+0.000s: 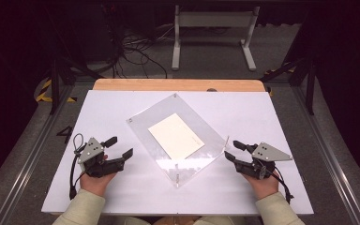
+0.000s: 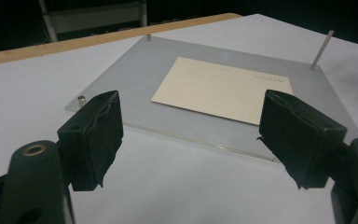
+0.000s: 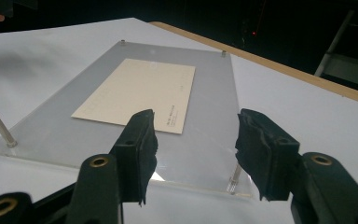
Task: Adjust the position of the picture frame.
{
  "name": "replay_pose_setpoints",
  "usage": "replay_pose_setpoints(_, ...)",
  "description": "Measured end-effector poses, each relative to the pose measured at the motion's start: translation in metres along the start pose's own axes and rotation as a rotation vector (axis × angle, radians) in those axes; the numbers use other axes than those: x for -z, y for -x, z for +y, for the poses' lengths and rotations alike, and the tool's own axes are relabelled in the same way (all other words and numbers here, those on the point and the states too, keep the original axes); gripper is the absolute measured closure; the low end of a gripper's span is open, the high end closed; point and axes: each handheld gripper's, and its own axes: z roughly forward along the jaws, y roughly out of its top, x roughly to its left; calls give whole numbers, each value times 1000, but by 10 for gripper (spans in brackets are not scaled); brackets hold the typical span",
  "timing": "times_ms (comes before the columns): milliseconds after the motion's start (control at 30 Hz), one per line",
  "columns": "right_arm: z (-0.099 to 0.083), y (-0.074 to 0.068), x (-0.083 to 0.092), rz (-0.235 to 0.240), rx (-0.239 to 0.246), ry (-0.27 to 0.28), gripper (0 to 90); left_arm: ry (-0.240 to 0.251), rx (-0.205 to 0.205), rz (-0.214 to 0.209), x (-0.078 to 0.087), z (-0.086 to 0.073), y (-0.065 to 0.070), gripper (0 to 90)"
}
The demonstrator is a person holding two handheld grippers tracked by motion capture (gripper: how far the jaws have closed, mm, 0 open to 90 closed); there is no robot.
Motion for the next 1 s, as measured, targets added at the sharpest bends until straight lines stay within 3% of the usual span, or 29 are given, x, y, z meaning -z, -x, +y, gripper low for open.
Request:
replay_pose_setpoints(233, 6, -9, 0, 21, 10, 3, 460, 0, -4, -10, -3, 2, 3, 223)
replay_pose_setpoints(633, 25, -45, -14, 135, 82, 5, 457, -6, -12, -10, -2, 2, 5, 227)
replay_pose_setpoints(1000, 33, -70, -30, 216, 109, -4, 466, -18, -18, -12, -3, 2, 6, 229)
